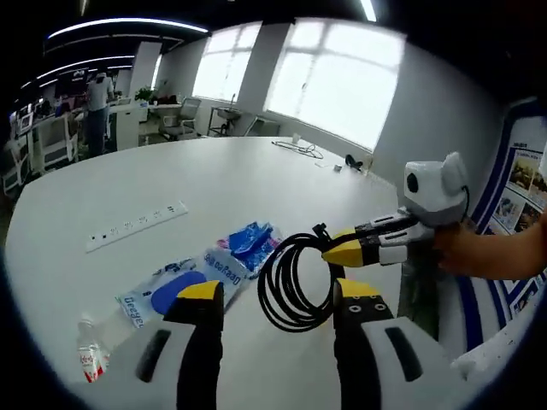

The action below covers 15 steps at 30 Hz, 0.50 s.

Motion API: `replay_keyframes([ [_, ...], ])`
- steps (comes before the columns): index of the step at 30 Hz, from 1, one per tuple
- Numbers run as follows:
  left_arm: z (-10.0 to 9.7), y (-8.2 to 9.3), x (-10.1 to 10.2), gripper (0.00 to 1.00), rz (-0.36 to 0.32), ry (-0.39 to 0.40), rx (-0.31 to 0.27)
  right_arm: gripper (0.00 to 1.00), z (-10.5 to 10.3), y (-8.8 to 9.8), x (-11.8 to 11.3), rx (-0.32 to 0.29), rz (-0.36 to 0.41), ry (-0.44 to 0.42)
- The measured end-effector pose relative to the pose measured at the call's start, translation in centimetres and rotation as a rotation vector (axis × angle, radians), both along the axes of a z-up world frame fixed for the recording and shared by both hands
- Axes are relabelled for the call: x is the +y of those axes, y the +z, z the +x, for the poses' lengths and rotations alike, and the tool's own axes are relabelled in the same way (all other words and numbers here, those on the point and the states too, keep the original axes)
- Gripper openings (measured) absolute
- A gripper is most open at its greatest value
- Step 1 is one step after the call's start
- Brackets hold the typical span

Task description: Arrange the tabletop items into an orderly group along one side of the table until the central work area is clear of visible clutter.

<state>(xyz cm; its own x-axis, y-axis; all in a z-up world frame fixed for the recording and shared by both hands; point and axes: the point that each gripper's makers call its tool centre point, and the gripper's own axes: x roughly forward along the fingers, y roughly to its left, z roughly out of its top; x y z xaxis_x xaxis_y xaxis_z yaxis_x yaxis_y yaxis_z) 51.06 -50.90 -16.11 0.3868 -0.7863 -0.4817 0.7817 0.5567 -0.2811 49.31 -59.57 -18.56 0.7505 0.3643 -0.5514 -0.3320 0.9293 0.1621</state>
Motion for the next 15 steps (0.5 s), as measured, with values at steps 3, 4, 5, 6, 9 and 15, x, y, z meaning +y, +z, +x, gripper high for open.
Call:
replay_keyframes([
  [3,0.3,-0.3,-1.0,0.40,0.008,-0.026,0.005,0.06,0.0,0.4,-0.2,-0.010,0.013,-0.011],
  [4,0.5,-0.3,-1.1,0.38,0.011,-0.026,0.005,0.06,0.0,0.5,-0.3,-0.011,0.015,-0.013],
  [5,0.6,-0.4,-1.4,0.37,0.007,-0.029,0.007,0.06,0.0,0.6,-0.4,-0.014,0.018,-0.016],
  [6,0.6,-0.4,-1.7,0.35,0.002,-0.036,0.015,0.06,0.0,0.7,-0.5,-0.017,0.022,-0.021],
  [9,0.4,-0.7,-2.5,0.31,0.004,-0.052,0.028,0.06,0.0,0.8,-0.9,-0.021,0.023,-0.025],
  [15,0.1,-1.7,-3.6,0.21,0.011,-0.083,0.056,0.06,-0.1,0.5,-1.5,-0.019,0.032,-0.036],
])
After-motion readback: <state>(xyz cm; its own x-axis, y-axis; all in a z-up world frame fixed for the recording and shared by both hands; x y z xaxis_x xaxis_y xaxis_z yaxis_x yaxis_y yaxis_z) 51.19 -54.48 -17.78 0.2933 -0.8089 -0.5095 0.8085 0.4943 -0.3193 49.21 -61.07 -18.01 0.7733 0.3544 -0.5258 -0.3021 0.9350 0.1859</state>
